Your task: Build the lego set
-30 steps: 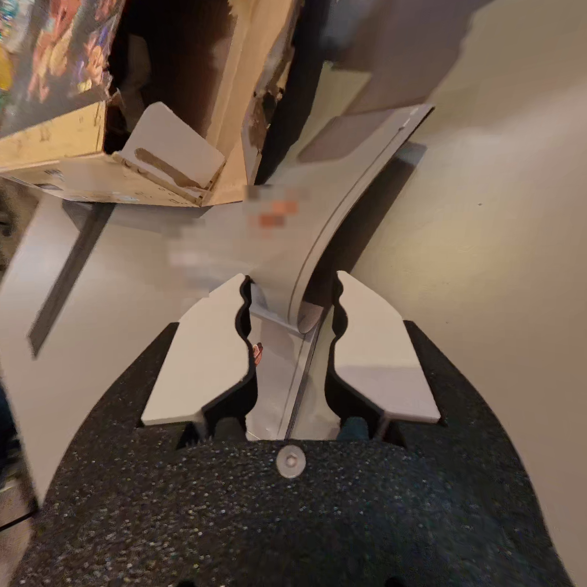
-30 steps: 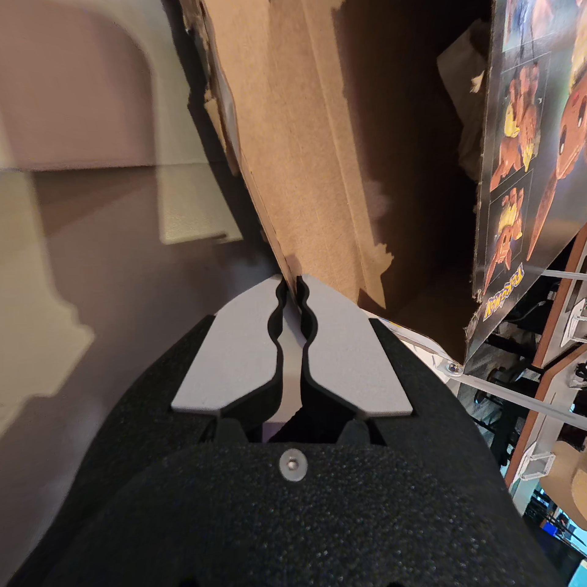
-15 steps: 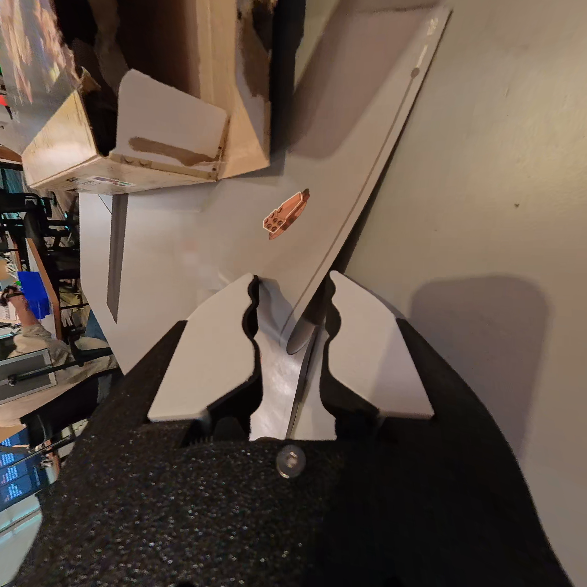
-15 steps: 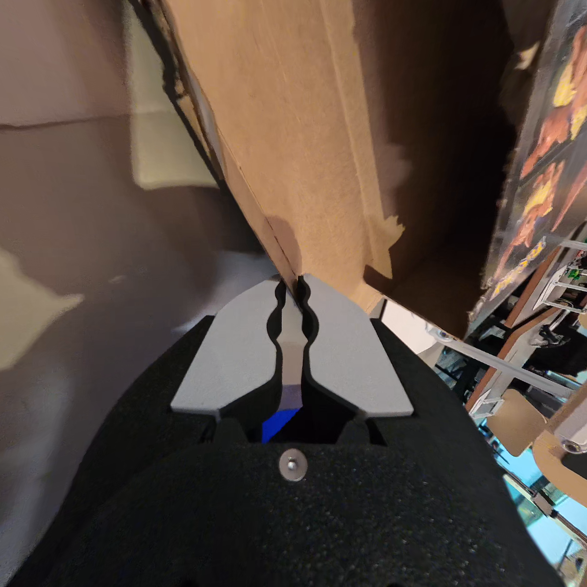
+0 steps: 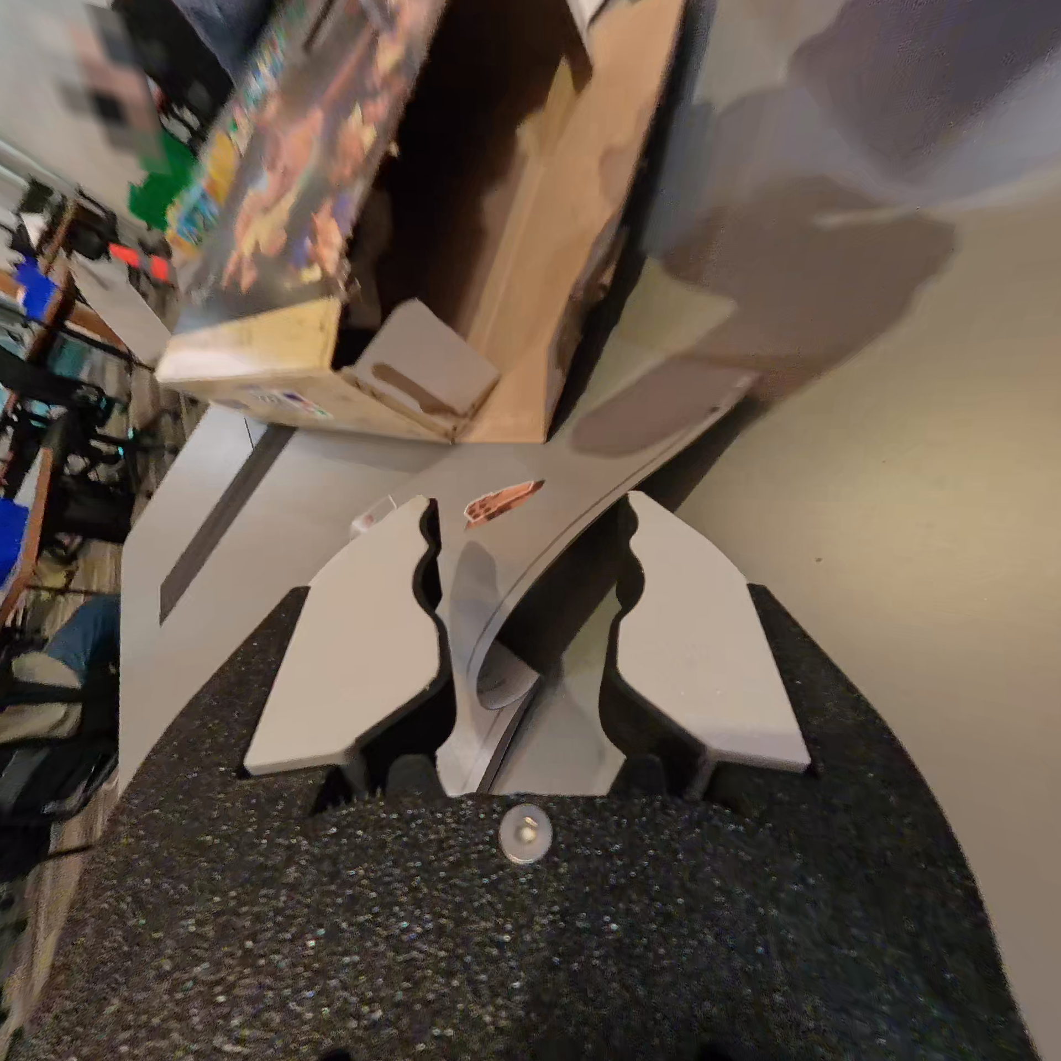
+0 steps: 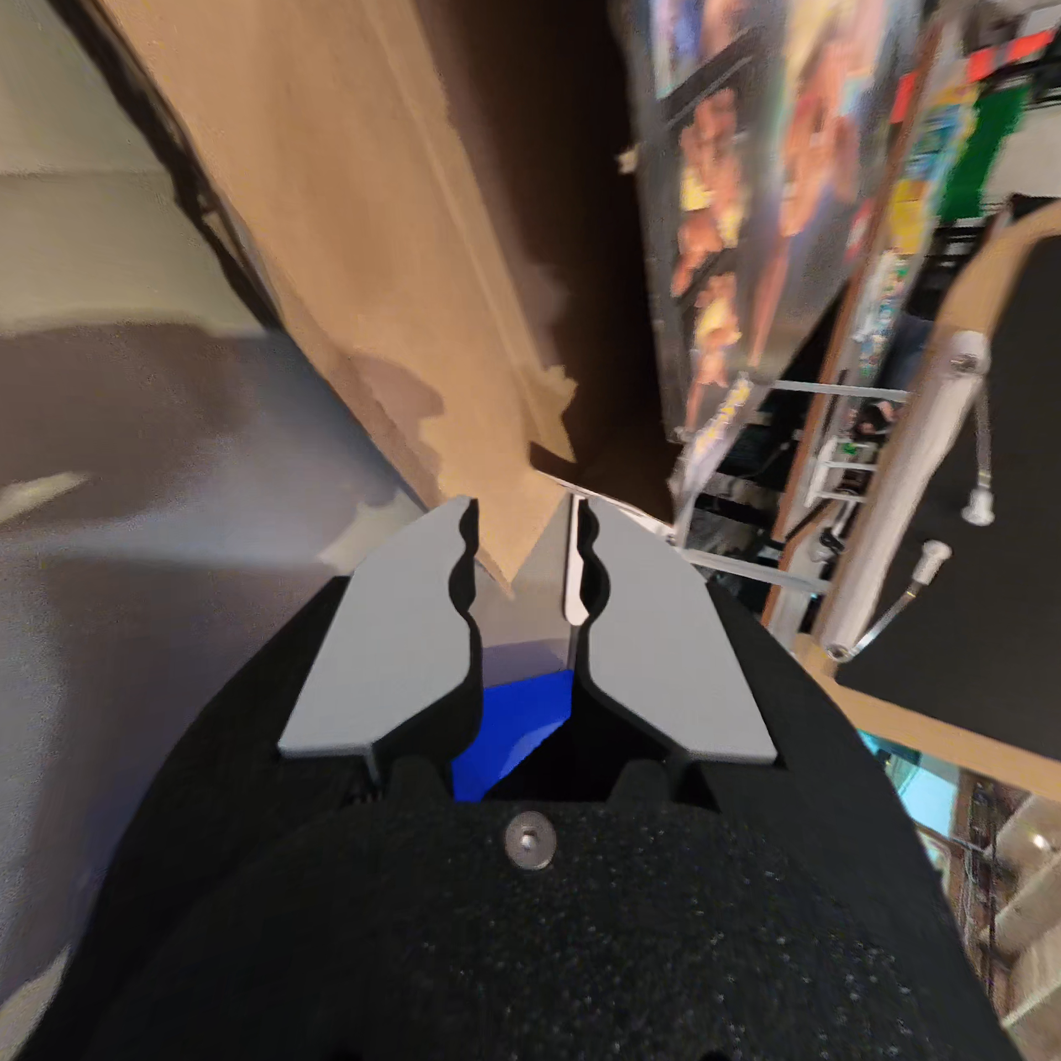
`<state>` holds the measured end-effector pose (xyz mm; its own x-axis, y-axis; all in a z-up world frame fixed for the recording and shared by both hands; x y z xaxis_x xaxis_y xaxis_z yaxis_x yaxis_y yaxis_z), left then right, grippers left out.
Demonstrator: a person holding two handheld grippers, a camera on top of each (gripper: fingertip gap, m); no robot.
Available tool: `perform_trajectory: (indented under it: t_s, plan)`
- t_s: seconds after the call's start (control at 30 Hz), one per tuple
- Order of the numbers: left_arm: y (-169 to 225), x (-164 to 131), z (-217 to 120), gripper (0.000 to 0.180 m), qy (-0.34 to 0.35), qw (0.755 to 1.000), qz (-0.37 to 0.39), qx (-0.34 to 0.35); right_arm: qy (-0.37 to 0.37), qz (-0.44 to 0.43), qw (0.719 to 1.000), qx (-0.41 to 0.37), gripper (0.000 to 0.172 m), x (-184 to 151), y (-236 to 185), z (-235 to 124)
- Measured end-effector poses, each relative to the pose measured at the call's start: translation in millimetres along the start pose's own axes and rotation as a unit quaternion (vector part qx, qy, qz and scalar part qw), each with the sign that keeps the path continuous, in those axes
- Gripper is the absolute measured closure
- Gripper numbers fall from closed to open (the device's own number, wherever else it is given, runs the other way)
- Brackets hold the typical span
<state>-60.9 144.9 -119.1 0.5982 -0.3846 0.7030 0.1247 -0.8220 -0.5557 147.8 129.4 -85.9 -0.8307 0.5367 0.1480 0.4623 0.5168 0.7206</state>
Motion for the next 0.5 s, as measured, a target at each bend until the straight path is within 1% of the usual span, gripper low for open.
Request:
perform_trajectory:
  t_s: [0.1,0.23,0.3,0.4,0.5]
  plan:
    - [14,9,-7,0.121,0.031,0.999,0.014,-0.020,0.002,0.010,1.000,-0.026,0.140,-1,1,-17]
    - [33,17,-10,0.121,0.038,0.997,0.016,-0.069,0.021,0.030,0.999,-0.036,0.142,-3,-9,-34]
    - [36,20,-10,0.120,0.037,0.996,0.008,-0.083,0.047,0.055,0.997,-0.034,0.144,-3,-15,-44]
    - [43,30,-11,0.120,0.059,0.991,-0.016,-0.120,0.104,0.104,0.989,-0.011,0.148,1,-28,-59]
    - [51,48,-4,0.123,0.087,0.980,-0.055,-0.170,0.175,0.171,0.970,0.008,0.155,3,-40,-74]
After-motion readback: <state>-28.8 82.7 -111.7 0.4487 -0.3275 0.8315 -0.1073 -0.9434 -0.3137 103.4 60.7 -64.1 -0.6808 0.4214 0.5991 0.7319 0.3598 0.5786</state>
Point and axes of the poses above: each gripper's, where its closed fingertips meet, z out along the fingers, x out of its top, y = z × x across the jaws, the point moved 4 cm from there along -z, back along the fingers, and after that the axes turned 7 degrees about y, right-handed, at the moved point
